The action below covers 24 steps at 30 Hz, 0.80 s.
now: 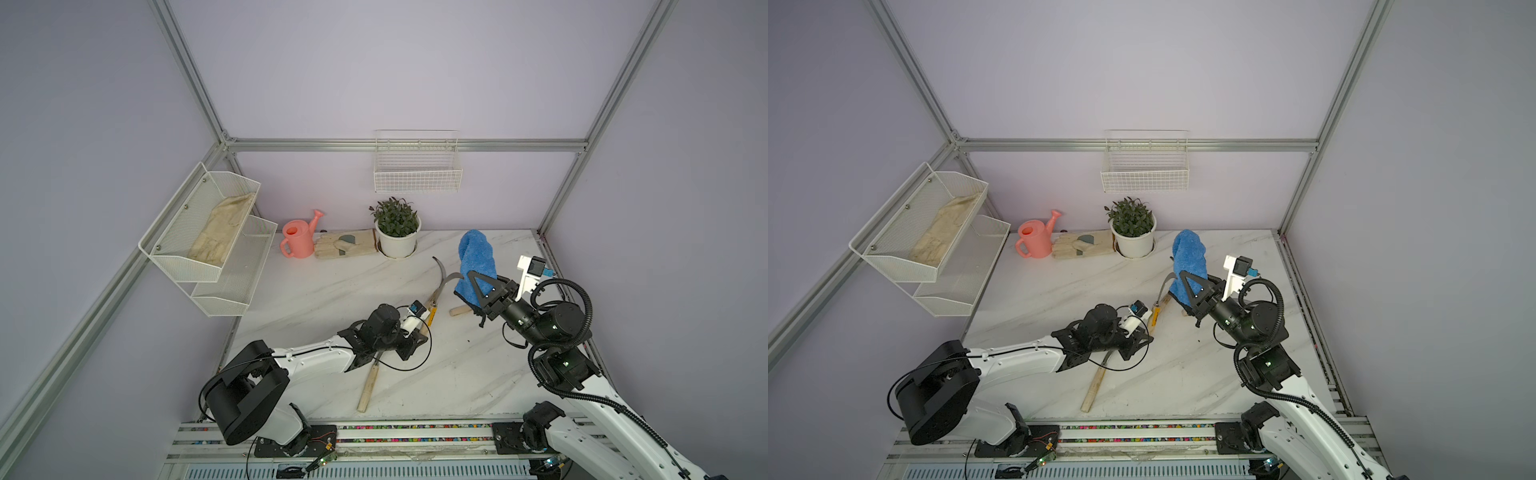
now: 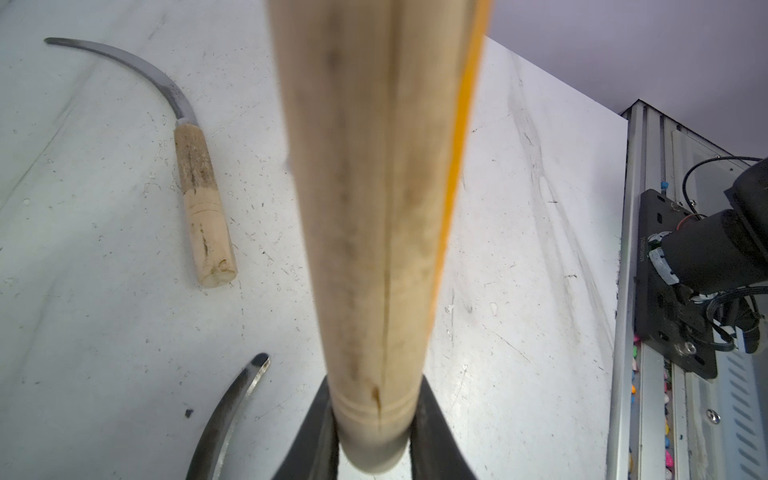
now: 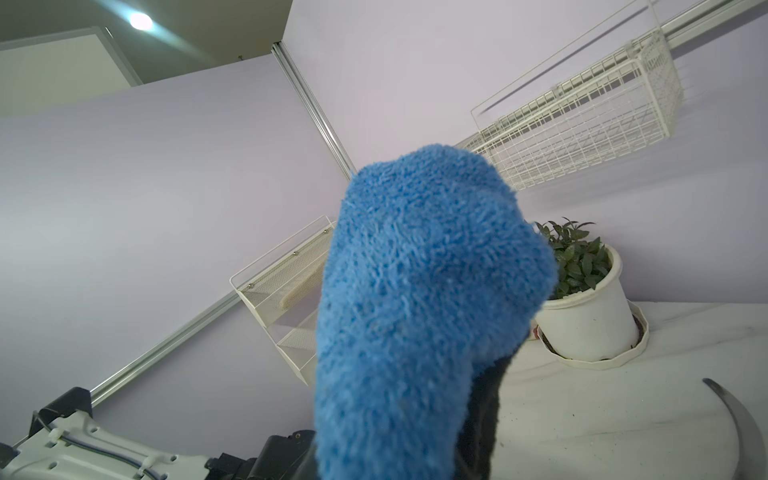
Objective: Wipe small sickles with rags
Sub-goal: Wipe the small sickle.
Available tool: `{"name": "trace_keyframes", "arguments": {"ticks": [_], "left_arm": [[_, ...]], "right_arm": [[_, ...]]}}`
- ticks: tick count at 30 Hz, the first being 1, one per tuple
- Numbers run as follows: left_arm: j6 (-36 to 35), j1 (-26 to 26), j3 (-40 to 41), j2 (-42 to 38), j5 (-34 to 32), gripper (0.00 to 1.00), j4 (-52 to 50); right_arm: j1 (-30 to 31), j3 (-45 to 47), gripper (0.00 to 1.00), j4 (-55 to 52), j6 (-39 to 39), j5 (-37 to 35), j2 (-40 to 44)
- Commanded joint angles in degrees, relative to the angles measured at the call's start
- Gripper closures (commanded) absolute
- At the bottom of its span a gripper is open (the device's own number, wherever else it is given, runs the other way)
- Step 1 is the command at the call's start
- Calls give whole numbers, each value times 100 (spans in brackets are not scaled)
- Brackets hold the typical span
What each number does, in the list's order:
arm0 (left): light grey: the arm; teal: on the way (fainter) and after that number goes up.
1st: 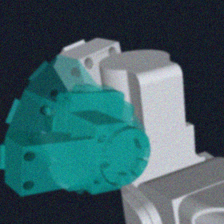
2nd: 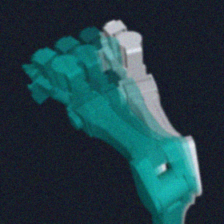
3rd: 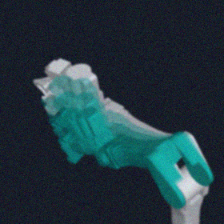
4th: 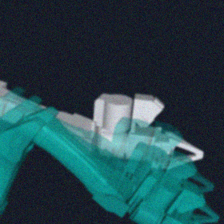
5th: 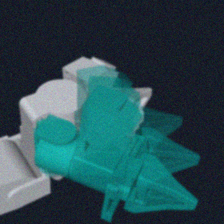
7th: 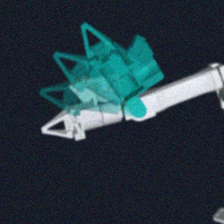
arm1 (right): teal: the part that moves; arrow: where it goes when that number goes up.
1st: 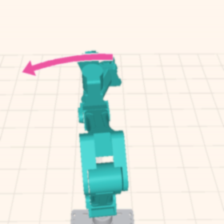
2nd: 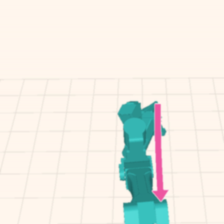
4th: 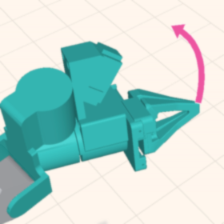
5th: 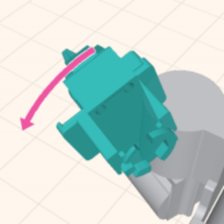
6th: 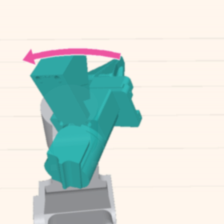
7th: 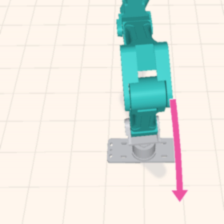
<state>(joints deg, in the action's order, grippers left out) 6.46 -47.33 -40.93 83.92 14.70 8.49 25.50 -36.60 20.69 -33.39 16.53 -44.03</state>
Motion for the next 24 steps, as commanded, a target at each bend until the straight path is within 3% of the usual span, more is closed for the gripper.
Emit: {"name": "trace_keyframes", "arguments": {"ticks": [1, 16, 24], "left_arm": [[-31, -20, -372, 13, 29, 100, 183], [4, -31, -170, -224, -81, 100, 415], [-4, -31, -144, -236, -108, 100, 427]], "right_arm": [[35, -4, 100, 63, 4, 91, -391], [86, 73, 100, 915, -397, 684, -1544], [537, 421, 100, 1496, -178, 433, -2631]]}}
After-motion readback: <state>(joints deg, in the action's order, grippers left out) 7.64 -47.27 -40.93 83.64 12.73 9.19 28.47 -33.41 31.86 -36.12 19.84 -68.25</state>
